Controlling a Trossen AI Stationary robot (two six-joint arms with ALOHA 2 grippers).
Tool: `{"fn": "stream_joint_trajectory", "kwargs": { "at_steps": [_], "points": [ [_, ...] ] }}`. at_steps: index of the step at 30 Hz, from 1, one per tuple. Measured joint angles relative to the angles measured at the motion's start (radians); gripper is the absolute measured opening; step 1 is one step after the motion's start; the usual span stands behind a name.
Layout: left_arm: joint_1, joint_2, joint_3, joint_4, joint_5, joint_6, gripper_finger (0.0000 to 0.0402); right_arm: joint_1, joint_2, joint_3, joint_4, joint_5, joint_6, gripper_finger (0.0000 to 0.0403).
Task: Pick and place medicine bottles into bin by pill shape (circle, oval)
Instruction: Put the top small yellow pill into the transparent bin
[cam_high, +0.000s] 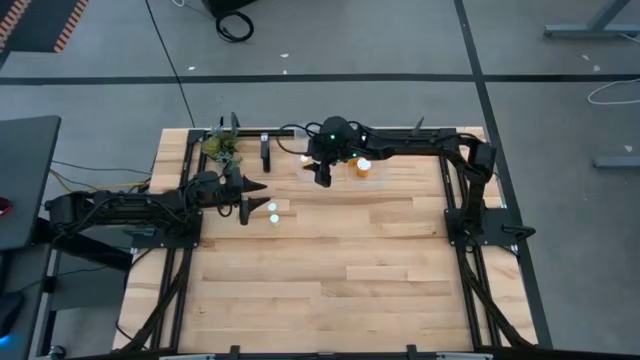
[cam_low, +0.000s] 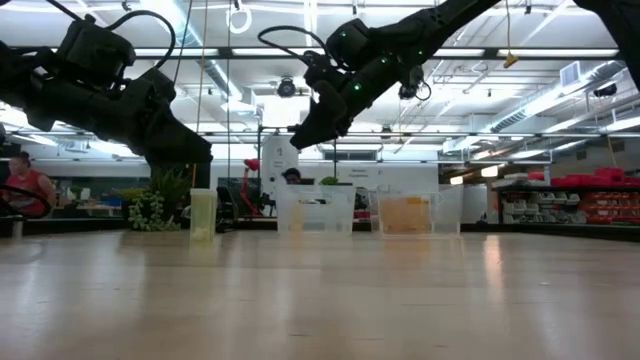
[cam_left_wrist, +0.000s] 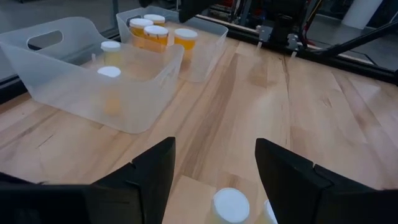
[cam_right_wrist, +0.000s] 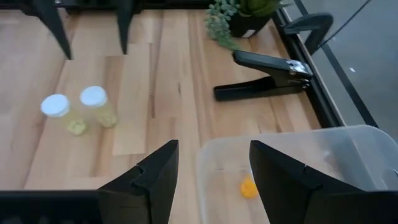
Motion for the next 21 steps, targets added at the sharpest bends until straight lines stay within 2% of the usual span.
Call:
{"fn": "stream_joint_trajectory", "kwargs": {
  "at_steps": [3,13,21],
  "points": [
    [-0.001,0.0,0.0,0.0,0.002,-0.006,0.0231,0.017,0.0,0.0,0.004,-0.003,0.0,0.0204],
    [-0.001,0.002,0.0,0.0,0.117,-0.027,0.0231,0.088,0.012,0.0,0.025,-0.038,-0.021,0.0207],
    [-0.002,0.002,0.0,-0.044,0.131,-0.028,0.0231,0.11,0.025,-0.012,0.027,-0.034,-0.011,0.0252]
  ]
}}
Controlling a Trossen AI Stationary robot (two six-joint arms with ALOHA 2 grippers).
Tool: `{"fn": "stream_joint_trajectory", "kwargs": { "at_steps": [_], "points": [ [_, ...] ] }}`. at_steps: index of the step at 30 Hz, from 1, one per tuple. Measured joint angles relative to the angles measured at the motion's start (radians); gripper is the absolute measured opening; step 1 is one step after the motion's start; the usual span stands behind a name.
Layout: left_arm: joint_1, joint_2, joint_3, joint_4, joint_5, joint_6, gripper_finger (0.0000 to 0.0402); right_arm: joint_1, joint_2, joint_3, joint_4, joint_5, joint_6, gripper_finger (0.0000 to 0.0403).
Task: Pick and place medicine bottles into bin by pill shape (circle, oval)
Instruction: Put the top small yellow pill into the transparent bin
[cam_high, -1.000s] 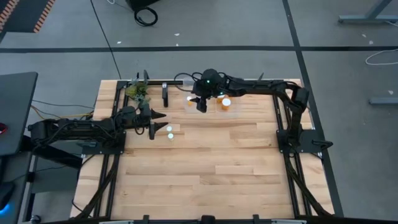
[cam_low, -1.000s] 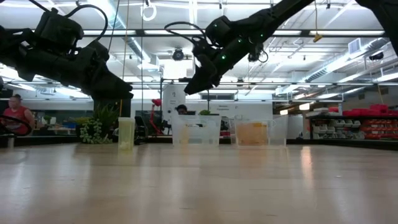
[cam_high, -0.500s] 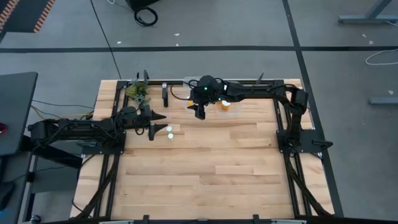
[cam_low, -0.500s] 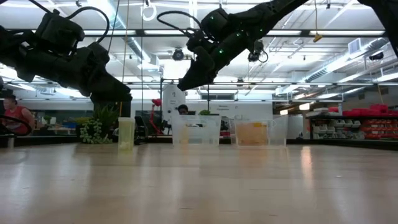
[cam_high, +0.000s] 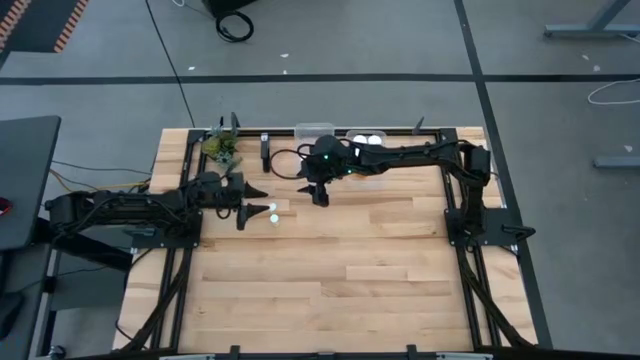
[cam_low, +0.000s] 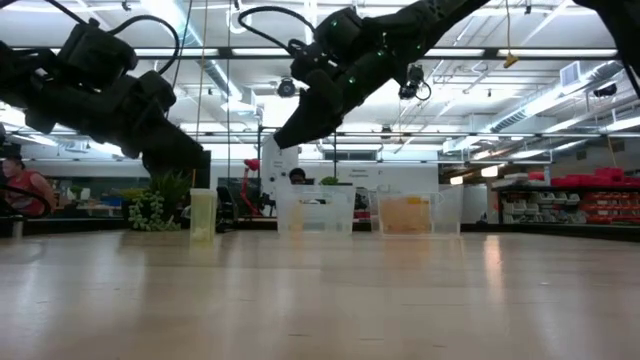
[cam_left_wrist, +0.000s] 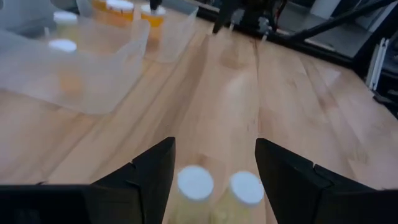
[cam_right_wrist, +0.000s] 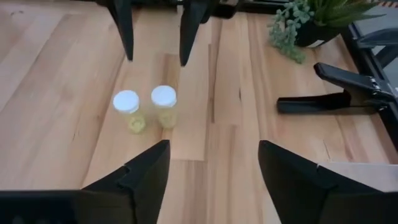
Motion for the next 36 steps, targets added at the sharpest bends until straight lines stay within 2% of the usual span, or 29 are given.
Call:
{"fn": "stream_joint_trajectory", "kwargs": {
  "at_steps": [4,12,19,26,36],
  "points": [
    [0.0,0.0,0.0,-0.045,-0.008,-0.005,0.0231,0.006,0.0,0.0,0.001,0.001,0.007,0.0267],
    [0.0,0.0,0.007,-0.087,-0.044,-0.025,0.0216,0.049,0.046,0.0,0.058,0.002,-0.008,0.0269],
    [0.0,0.0,0.104,-0.353,-0.15,-0.03,0.0187,0.068,0.091,-0.001,0.099,0.005,-0.02,0.0268],
    [0.0,0.0,0.14,-0.527,-0.218,-0.111,0.0169,0.057,0.089,0.0,0.128,0.005,-0.02,0.0268],
    [0.0,0.016,0.14,-0.56,-0.248,-0.16,0.0162,0.051,0.089,0.0,0.138,0.005,-0.024,0.0268]
  ]
}}
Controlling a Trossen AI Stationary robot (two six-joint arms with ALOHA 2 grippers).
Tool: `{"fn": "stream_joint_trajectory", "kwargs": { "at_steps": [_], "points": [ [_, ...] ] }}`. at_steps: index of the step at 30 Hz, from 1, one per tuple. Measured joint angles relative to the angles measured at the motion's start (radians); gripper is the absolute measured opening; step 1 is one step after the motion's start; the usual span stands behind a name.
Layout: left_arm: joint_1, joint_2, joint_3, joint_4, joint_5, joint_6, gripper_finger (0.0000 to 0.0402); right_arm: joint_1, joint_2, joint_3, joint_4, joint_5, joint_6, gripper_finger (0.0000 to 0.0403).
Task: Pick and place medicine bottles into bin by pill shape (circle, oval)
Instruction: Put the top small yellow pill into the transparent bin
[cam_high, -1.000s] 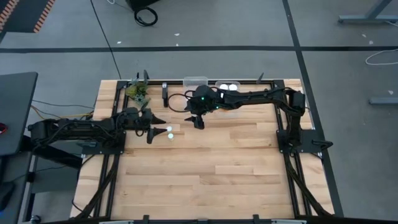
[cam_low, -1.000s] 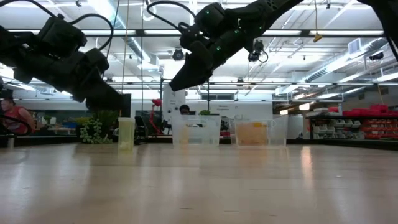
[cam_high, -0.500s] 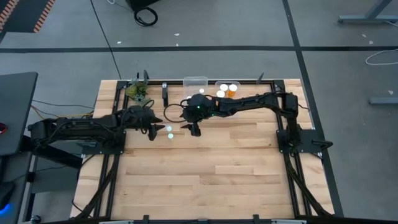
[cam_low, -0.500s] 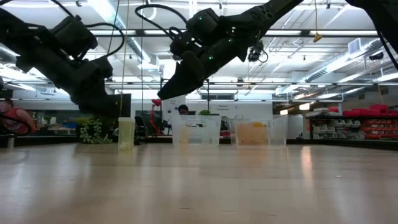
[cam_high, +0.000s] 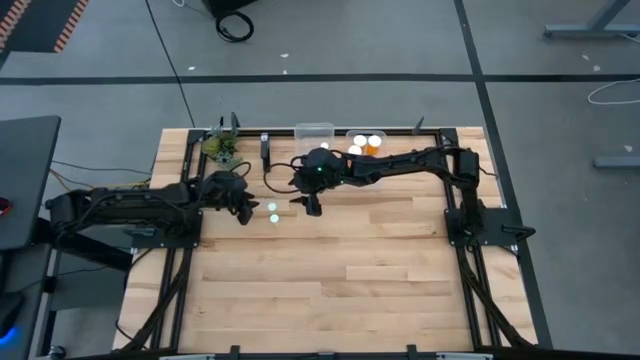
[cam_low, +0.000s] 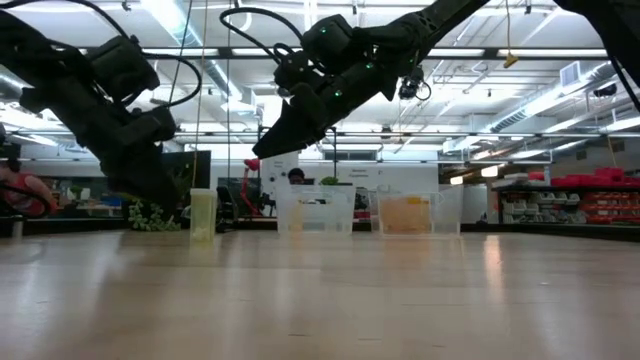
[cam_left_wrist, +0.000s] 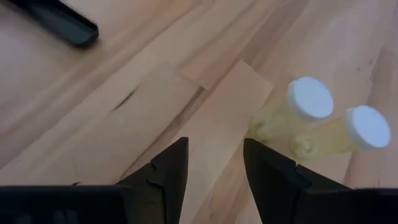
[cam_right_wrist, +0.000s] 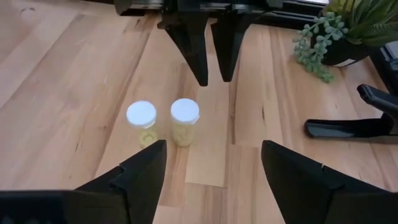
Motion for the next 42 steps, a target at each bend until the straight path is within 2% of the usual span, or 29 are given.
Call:
{"fn": "stream_joint_trajectory", "kwargs": {
  "at_steps": [5,13,22,30,42],
  "points": [
    [-0.022,0.075,0.001,0.023,-0.003,-0.027,0.0162,0.0,0.0,0.0,0.001,0.0,0.0,0.0268],
    [-0.063,0.212,0.0,0.157,-0.009,-0.043,0.0162,0.0,0.0,0.0,0.001,0.0,-0.002,0.0268],
    [-0.065,0.262,0.0,0.259,-0.01,-0.043,0.016,0.0,0.0,0.0,-0.007,0.0,-0.003,0.0268],
    [-0.11,0.315,0.0,0.4,-0.01,-0.033,0.0149,0.0,0.0,0.0,-0.008,0.0,-0.004,0.0268],
    [-0.087,0.321,0.0,0.338,-0.034,-0.009,0.0125,-0.002,-0.001,0.001,-0.042,0.0,-0.013,0.0268]
  ]
}}
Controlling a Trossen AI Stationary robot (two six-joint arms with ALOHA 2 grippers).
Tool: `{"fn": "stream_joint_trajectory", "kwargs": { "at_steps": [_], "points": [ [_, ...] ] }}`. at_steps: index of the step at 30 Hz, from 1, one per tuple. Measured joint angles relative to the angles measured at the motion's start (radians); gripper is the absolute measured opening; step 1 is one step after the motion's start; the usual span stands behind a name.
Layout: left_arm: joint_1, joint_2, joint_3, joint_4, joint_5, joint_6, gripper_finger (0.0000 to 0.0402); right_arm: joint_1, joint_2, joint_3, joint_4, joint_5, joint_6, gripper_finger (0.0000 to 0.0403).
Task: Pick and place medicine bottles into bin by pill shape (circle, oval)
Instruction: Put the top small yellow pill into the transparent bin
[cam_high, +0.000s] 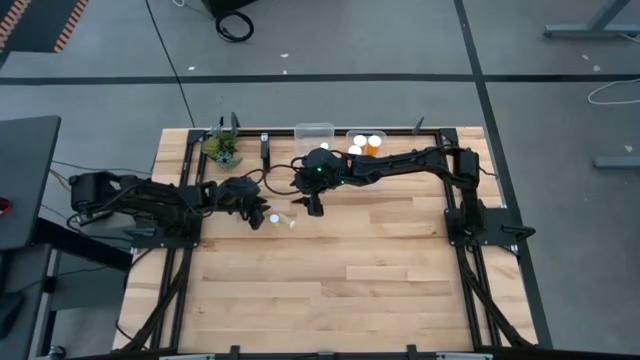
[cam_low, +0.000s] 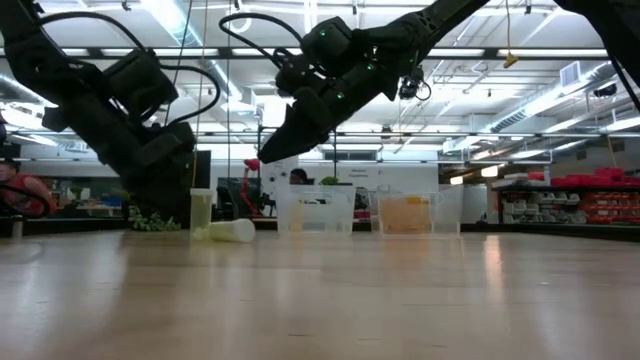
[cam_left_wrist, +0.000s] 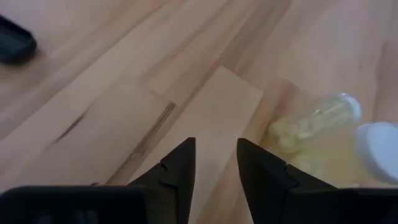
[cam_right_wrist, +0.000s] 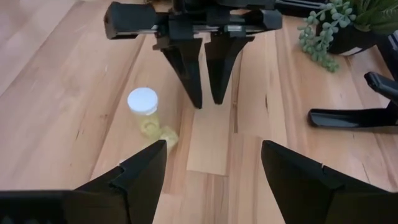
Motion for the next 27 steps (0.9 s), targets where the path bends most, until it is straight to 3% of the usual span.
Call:
{"fn": "stream_joint_trajectory", "kwargs": {
  "at_steps": [6,9,20,27],
  "points": [
    [-0.001,-0.001,0.0,-0.019,0.062,0.031,0.0117,-0.013,0.0,0.0,-0.017,0.0,0.049,0.0268],
    [0.0,-0.001,0.0,-0.018,0.043,0.05,0.0117,-0.009,-0.002,-0.011,-0.014,0.006,0.077,0.0268],
    [0.0,-0.001,0.026,-0.019,-0.009,0.067,0.0112,0.103,0.001,-0.018,0.042,0.159,0.141,0.0268],
    [0.0,-0.001,0.027,-0.051,-0.01,0.067,0.011,0.141,0.106,-0.019,0.156,0.224,0.175,0.0268]
  ]
}}
